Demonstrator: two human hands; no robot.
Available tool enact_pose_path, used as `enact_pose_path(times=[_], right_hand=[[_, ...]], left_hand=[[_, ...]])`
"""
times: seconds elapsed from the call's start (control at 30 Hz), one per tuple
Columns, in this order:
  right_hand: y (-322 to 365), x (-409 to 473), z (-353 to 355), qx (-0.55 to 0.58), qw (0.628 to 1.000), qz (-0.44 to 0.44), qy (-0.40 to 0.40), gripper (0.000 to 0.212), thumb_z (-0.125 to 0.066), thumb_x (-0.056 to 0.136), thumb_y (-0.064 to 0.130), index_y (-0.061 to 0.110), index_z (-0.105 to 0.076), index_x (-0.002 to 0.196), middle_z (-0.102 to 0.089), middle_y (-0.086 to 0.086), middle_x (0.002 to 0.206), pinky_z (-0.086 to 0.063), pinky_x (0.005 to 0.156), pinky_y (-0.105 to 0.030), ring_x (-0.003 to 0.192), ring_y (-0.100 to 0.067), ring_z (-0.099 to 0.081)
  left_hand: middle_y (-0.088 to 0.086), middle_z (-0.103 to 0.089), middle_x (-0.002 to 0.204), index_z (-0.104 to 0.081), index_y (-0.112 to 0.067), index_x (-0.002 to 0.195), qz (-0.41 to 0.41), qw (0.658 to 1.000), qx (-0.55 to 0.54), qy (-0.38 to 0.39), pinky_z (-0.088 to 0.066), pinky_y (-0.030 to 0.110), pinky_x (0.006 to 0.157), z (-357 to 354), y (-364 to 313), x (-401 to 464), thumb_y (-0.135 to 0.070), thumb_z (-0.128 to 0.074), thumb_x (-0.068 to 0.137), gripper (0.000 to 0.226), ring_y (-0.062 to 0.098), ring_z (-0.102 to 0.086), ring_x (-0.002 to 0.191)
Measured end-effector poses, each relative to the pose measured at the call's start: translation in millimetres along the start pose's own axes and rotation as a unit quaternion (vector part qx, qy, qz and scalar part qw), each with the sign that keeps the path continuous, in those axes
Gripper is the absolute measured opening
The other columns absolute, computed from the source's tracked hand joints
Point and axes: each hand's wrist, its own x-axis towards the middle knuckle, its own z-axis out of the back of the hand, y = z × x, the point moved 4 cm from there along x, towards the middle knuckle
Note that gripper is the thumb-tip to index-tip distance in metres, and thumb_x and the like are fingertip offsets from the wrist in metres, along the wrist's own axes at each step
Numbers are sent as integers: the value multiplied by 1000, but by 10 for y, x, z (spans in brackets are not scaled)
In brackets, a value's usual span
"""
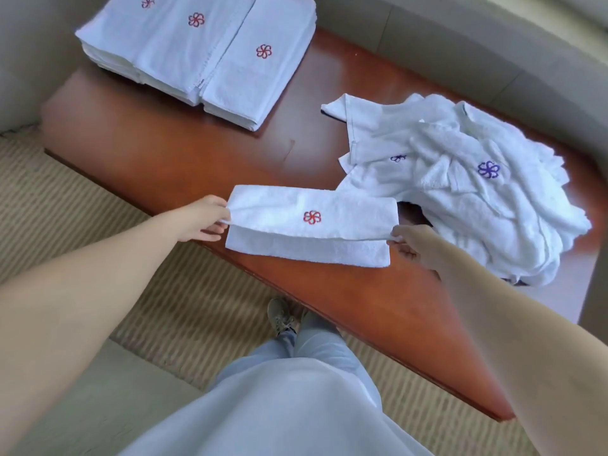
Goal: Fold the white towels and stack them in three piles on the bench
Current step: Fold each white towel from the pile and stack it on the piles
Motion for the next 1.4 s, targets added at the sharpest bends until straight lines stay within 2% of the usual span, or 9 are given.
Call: enact_pose_path(times=[0.23, 0.37, 0.57, 0.73, 0.93, 1.07, 1.17, 1.3, 1.4], right_hand=[[-483, 52, -210, -162, 986, 40, -19, 9, -57, 90, 6, 6, -61, 97, -61, 2, 53, -39, 42, -17, 37, -7, -50], [-616, 155, -294, -177, 981, 58, -50, 13, -57, 93, 13, 8, -61, 104, -72, -11, 91, -50, 71, -33, 75, -21, -63], [-751, 240, -403, -250, 960, 88, -90, 22, -48, 96, 23, 11, -53, 114, -69, -10, 100, -52, 77, -42, 91, -33, -66], [-683, 79, -430, -277, 939, 89, -184, 28, -51, 97, 26, 14, -45, 122, -59, -6, 108, -41, 63, -35, 81, -28, -59], [-152, -79, -1105, -350, 873, 302, -157, 37, -56, 98, 26, 18, -51, 133, -51, -6, 134, -48, 93, -43, 119, -28, -52], [36, 155, -1682, -393, 825, 381, -142, 51, -55, 100, 32, 21, -47, 149, -37, -6, 160, -30, 118, -47, 149, -31, -30], [7, 484, -1882, -412, 797, 406, -176, 55, -50, 103, 42, 30, -43, 155, -28, -5, 167, -18, 125, -49, 155, -31, -20], [-166, 725, -1867, -411, 749, 467, -226, 54, -43, 103, 49, 34, -41, 156, -29, -1, 167, -19, 125, -47, 155, -27, -22], [-169, 733, -1789, -419, 738, 483, -217, 56, -43, 104, 47, 33, -38, 158, -27, 0, 168, -19, 125, -47, 156, -25, -21]], left_hand=[[6, -66, 111, -57, -22, 121, 2, 997, 64, -31, -58, 35, 78, -213, 553, 258, -17, -62, 95, 27, 17, -64, 94], [6, -65, 109, -57, -19, 113, -9, 994, 97, -51, -56, 34, 79, -268, 703, 397, -15, -59, 97, 17, 17, -63, 91], [9, -61, 109, -53, -14, 109, -14, 984, 171, -49, -58, 37, 77, -346, 825, 500, -18, -54, 98, 12, 21, -62, 89], [9, -63, 98, -42, -12, 110, -87, 922, 330, -184, -43, 36, 60, -295, 657, 355, -31, -55, 97, 26, 25, -60, 76], [6, -42, 145, -41, -15, 140, -246, 882, 375, -146, -44, 42, 96, -847, 153, 285, -34, -53, 101, 45, 28, -39, 135], [3, -5, 170, -15, -25, 162, -313, 818, 470, -108, -14, 47, 126, -1323, -79, 587, -47, -44, 104, 68, 26, -2, 157], [-3, 10, 171, -1, -36, 163, -334, 761, 538, -143, 2, 52, 126, -1425, -68, 978, -62, -23, 103, 68, 23, 11, 157], [-3, -3, 172, -11, -36, 163, -429, 691, 553, -182, -7, 56, 125, -1303, 119, 1247, -62, -20, 103, 66, 22, -1, 158], [-3, -7, 172, -13, -36, 163, -452, 677, 551, -183, -8, 56, 125, -1129, 161, 1273, -62, -20, 104, 65, 23, -4, 158]])
